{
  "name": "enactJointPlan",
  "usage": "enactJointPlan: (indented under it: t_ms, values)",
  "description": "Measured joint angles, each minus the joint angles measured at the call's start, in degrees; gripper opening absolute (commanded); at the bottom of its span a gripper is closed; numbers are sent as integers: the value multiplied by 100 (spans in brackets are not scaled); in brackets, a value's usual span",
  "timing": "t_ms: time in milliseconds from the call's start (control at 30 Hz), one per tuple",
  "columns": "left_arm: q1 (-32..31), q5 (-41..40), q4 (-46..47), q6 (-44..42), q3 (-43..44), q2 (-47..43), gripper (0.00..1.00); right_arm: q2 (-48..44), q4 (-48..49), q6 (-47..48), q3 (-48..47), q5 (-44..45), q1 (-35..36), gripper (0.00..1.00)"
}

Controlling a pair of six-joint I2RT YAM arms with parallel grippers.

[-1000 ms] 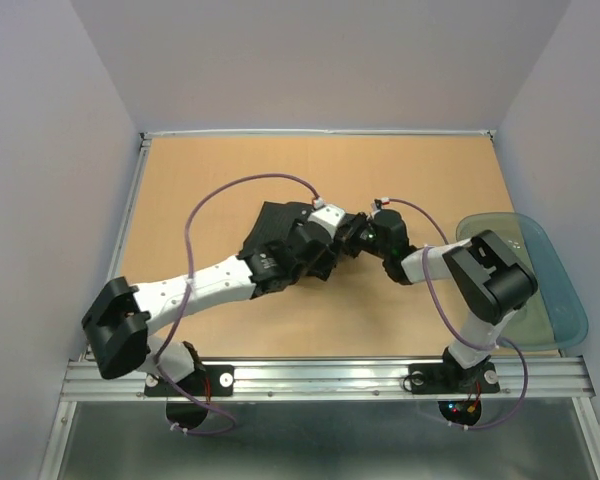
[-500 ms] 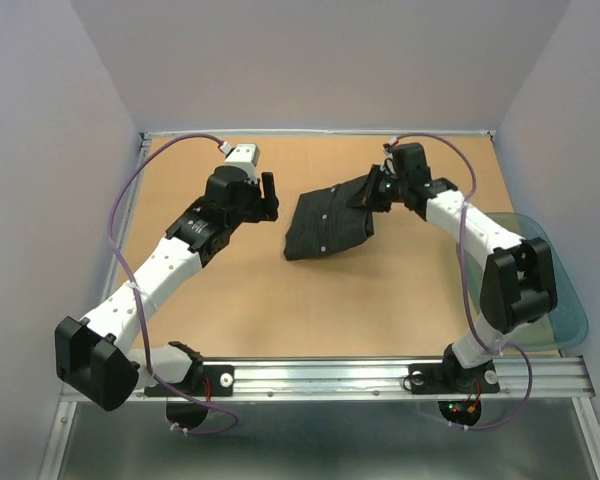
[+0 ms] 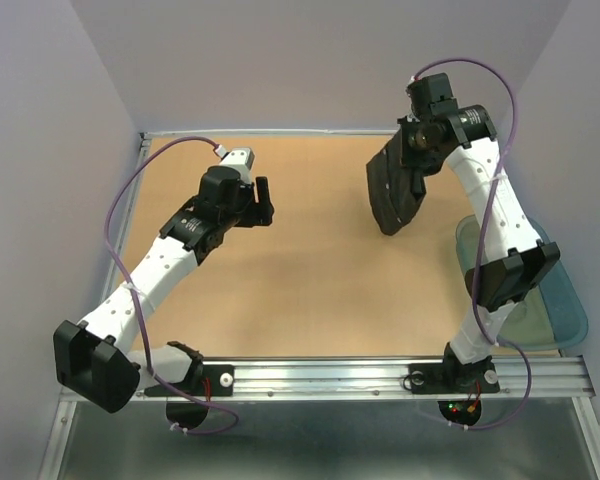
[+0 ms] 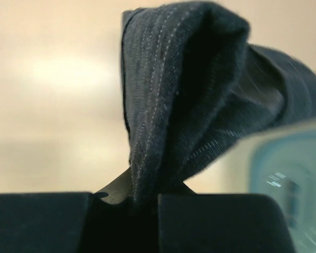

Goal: Fold and stack the long sleeve shirts
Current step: Fold the shirt

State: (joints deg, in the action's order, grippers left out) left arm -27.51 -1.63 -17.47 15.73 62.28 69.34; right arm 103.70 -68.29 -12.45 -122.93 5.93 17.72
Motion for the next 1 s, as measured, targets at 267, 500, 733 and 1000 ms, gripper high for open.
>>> enactJointPlan:
  t_ms: [267, 500, 733, 1000]
  values:
    - [2, 61, -90, 232, -341, -330, 74, 1036, -702, 144, -146, 1731, 1338, 3]
    - [31, -39, -273, 723, -1102, -938, 74, 3348, -612, -199, -264, 2238, 3128, 5]
    - [66, -162, -402, 1381, -1803, -1878, 74, 3842, -774, -334, -328, 2218, 3740, 38]
    - [63, -216, -474, 2028, -2413, -2830, 75, 3609, -623, -343, -275, 1692, 3801, 70]
